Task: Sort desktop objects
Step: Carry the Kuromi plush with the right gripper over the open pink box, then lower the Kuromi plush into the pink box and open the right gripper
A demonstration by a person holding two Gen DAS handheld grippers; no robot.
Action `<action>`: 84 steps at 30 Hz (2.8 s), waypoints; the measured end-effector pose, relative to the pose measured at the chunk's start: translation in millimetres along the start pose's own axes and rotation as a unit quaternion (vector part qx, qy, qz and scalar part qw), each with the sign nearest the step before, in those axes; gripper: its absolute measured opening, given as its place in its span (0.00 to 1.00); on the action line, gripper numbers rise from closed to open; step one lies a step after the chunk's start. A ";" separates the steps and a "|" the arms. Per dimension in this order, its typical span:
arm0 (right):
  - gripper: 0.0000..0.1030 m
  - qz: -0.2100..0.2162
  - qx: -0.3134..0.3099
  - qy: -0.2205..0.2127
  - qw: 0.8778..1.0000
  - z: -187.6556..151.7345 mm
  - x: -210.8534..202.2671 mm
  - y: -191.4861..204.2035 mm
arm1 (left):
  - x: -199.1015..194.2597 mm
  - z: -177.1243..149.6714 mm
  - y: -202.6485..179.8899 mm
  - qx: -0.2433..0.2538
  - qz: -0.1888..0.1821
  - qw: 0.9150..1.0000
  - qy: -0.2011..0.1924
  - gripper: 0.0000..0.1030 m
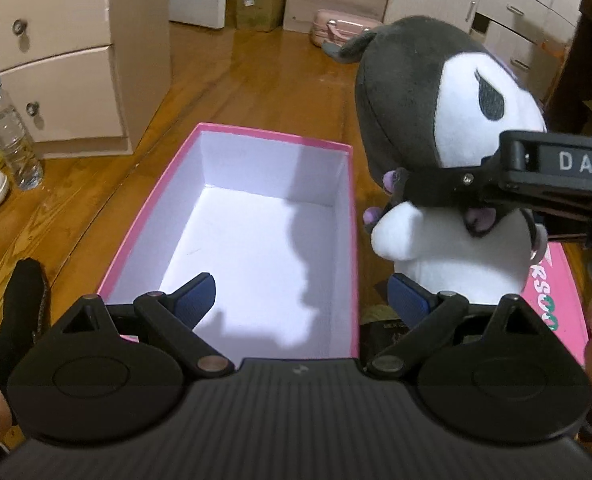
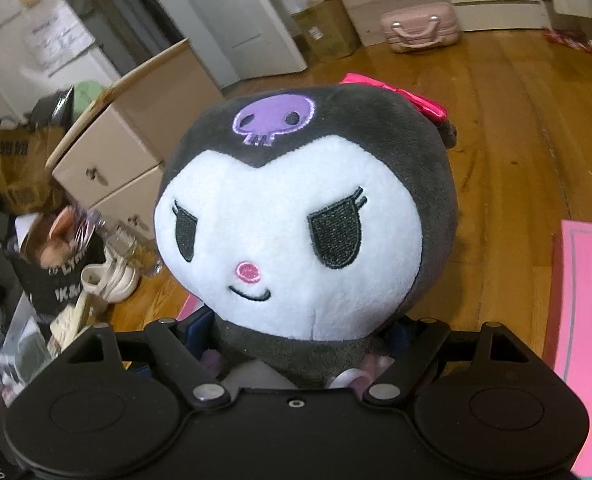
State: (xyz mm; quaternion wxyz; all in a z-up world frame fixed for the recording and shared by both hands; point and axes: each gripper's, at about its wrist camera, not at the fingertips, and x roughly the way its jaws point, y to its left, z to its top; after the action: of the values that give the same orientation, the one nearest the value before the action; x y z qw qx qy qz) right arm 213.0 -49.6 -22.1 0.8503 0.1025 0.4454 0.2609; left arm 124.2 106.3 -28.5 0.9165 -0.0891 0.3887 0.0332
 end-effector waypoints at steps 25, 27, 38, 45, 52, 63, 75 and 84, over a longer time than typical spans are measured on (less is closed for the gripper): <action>0.83 0.008 0.039 0.124 0.992 18.6 81.8 20.1 | -1.8 -0.7 62.5 -0.015 0.006 1.000 -0.010 0.91; 0.84 0.029 0.053 0.135 0.989 15.9 88.6 15.2 | 2.3 3.8 64.0 -0.003 -0.007 1.000 -0.009 0.91; 0.84 0.030 0.063 0.132 0.989 23.5 108.5 18.6 | 19.2 3.5 75.2 0.015 0.009 1.000 0.019 0.92; 0.85 0.036 0.072 0.153 0.985 26.6 127.3 19.3 | 26.2 -2.7 79.1 -0.006 0.020 0.999 0.033 0.92; 0.87 -0.021 0.070 0.183 0.980 24.3 143.9 29.4 | 31.8 -5.8 75.2 0.004 0.026 0.999 0.042 0.92; 0.87 -0.068 0.116 0.182 0.974 22.6 166.1 27.7 | 39.8 -9.1 82.6 -0.010 0.045 0.997 0.058 0.92; 0.87 -0.061 0.079 0.131 0.986 33.1 95.5 7.9 | 32.0 -9.2 73.6 -0.024 0.032 0.998 0.051 0.92; 0.86 -0.066 0.113 0.110 0.985 15.9 66.1 -44.0 | 21.1 -3.6 39.0 0.005 0.017 0.999 0.036 0.92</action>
State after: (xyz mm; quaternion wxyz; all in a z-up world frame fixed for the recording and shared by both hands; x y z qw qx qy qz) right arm 272.3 -50.4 -77.3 0.7945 0.1391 0.5687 0.1613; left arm 131.2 143.8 -51.5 0.9017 -0.0792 0.4227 0.0437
